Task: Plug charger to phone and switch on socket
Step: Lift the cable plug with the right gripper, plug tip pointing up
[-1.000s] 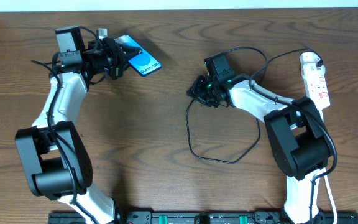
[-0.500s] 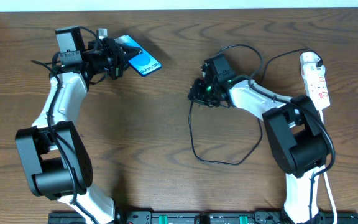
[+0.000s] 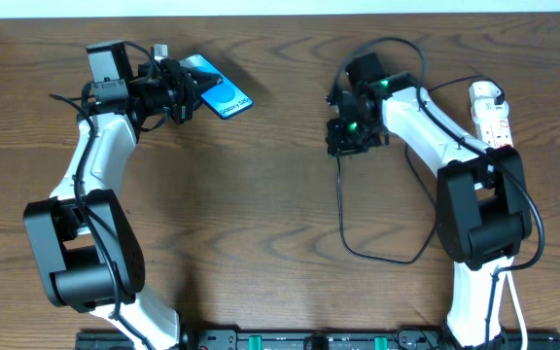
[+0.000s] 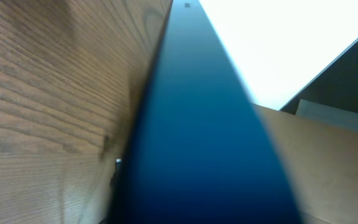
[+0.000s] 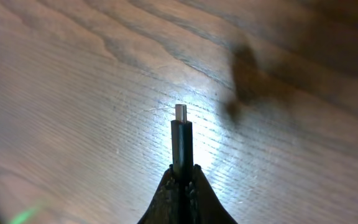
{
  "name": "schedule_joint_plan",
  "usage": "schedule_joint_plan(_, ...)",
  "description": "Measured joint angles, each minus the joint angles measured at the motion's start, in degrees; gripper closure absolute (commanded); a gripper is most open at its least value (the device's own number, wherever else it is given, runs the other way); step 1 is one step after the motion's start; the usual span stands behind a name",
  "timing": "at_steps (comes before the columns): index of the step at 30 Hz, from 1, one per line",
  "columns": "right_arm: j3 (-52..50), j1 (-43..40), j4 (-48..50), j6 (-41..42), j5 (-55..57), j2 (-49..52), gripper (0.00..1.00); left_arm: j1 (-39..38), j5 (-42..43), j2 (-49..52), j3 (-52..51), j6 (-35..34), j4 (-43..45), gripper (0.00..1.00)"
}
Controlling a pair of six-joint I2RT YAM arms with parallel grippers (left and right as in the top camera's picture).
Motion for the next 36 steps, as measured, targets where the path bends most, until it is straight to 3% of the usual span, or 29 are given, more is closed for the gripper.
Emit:
schedule_joint_plan(8, 0.17, 5.77, -2.51, -11.8, 7.65, 0.15, 0.99, 0.0, 0.0, 0.0, 0.0, 0.0, 0.0, 0.93)
schedule_joint_plan(11, 0.17, 6.91, -2.56, -15.13, 9.01, 0.2, 0.92, 0.0, 0.0, 0.0, 0.0, 0.0, 0.0, 0.93)
schedule_joint_plan(14, 0.17, 7.34, -2.56, -16.48, 10.4, 0.24, 0.73, 0.0, 0.0, 0.0, 0.0, 0.0, 0.0, 0.93)
schedule_joint_plan(16, 0.17, 7.45, -2.58, -17.09, 10.69, 0.24, 0.67, 0.0, 0.0, 0.0, 0.0, 0.0, 0.0, 0.93)
schedule_joint_plan(20, 0.17, 7.48, -2.93, -16.33, 10.86, 0.24, 0.39, 0.0, 0.0, 0.0, 0.0, 0.0, 0.0, 0.93)
schedule_joint_plan(23, 0.17, 7.48, -2.97, -14.78, 9.68, 0.24, 0.32, 0.0, 0.0, 0.0, 0.0, 0.0, 0.0, 0.93)
schedule_joint_plan(30, 0.17, 6.88, -3.43, -7.98, 6.82, 0.24, 0.28, 0.0, 0.0, 0.0, 0.0, 0.0, 0.0, 0.93)
schedule_joint_plan(36, 0.17, 5.64, -4.5, 6.82, 4.9, 0.26, 0.33, 0.0, 0.0, 0.0, 0.0, 0.0, 0.0, 0.93)
